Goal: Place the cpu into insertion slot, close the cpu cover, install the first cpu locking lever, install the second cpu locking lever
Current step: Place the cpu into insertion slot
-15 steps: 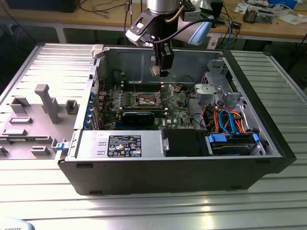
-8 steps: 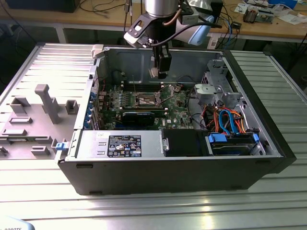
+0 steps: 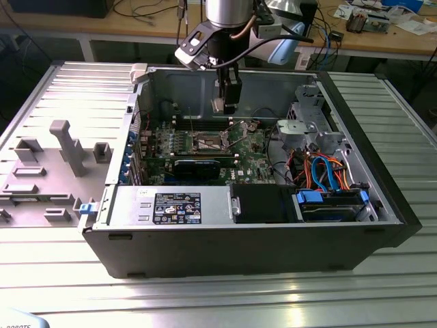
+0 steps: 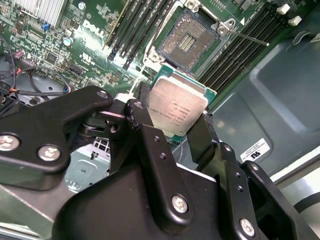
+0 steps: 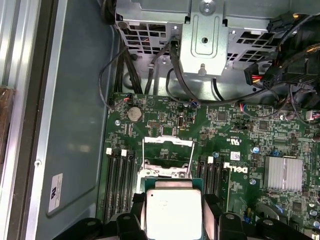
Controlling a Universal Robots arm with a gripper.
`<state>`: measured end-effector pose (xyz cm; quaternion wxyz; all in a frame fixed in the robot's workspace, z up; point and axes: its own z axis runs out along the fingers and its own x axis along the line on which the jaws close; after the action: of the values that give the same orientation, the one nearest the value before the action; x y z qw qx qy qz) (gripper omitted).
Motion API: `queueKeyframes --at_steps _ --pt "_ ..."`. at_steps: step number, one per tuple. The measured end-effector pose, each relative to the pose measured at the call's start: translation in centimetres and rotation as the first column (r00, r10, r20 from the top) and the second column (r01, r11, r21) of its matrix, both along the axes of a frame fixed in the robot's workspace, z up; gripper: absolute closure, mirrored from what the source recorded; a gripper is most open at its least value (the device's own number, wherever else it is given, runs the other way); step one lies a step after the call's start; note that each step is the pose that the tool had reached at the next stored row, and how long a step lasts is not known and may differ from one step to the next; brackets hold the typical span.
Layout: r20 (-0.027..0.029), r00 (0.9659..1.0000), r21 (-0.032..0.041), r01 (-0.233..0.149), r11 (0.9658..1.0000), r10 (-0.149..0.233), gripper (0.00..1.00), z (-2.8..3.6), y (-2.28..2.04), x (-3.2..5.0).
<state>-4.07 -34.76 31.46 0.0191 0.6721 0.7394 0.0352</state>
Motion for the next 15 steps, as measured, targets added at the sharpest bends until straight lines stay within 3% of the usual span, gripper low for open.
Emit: queueKeyframes --at_steps 15 --pt "0.0001 1.0000 0.0001 0.000 1.0000 0.000 0.46 -0.42 0.00 -0.25"
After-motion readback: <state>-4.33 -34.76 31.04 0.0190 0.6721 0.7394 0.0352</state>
